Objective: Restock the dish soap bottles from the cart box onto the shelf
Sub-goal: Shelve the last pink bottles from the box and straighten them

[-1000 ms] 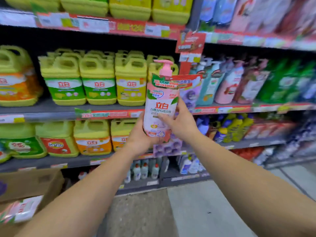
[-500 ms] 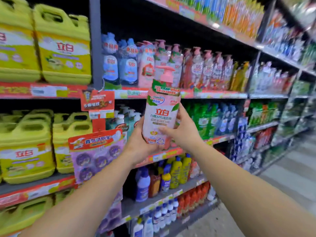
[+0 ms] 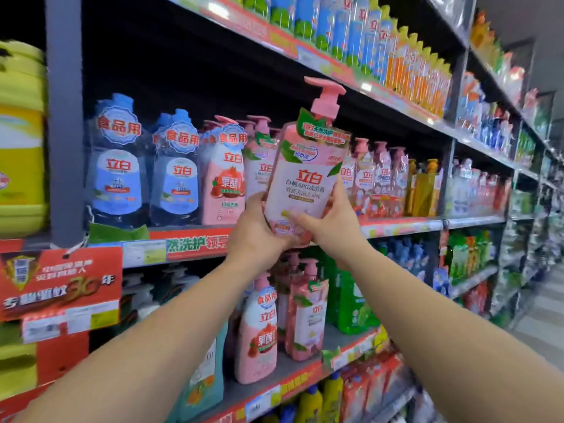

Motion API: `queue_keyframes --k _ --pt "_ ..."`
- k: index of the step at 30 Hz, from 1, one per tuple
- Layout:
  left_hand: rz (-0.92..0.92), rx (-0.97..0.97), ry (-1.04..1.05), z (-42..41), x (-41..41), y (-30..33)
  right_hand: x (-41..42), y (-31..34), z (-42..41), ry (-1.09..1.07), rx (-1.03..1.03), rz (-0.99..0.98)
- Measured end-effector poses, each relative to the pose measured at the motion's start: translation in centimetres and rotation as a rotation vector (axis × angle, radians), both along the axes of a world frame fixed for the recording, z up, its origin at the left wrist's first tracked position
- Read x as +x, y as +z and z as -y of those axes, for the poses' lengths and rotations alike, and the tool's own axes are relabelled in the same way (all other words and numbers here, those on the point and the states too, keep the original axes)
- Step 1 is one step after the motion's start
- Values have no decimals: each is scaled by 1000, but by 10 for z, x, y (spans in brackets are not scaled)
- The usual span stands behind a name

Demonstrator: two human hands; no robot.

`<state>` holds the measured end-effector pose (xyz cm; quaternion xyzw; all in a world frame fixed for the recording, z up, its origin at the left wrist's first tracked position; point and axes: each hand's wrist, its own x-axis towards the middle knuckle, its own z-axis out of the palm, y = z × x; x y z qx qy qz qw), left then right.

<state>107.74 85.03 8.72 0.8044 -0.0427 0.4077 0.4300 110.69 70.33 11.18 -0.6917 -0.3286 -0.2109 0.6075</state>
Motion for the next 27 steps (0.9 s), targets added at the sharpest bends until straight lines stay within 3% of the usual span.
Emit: queue_keyframes --k 5,12,20,27 --pt "67 143 262 -1 60 29 65 28 -4 93 69 43" --pt "-38 194 510 3 105 40 147 35 -20 230 -9 91" --pt "29 170 653 6 103 18 173 20 -30 362 -184 131" --pt "-50 348 882 4 74 2 186 16 -25 386 -342 180"
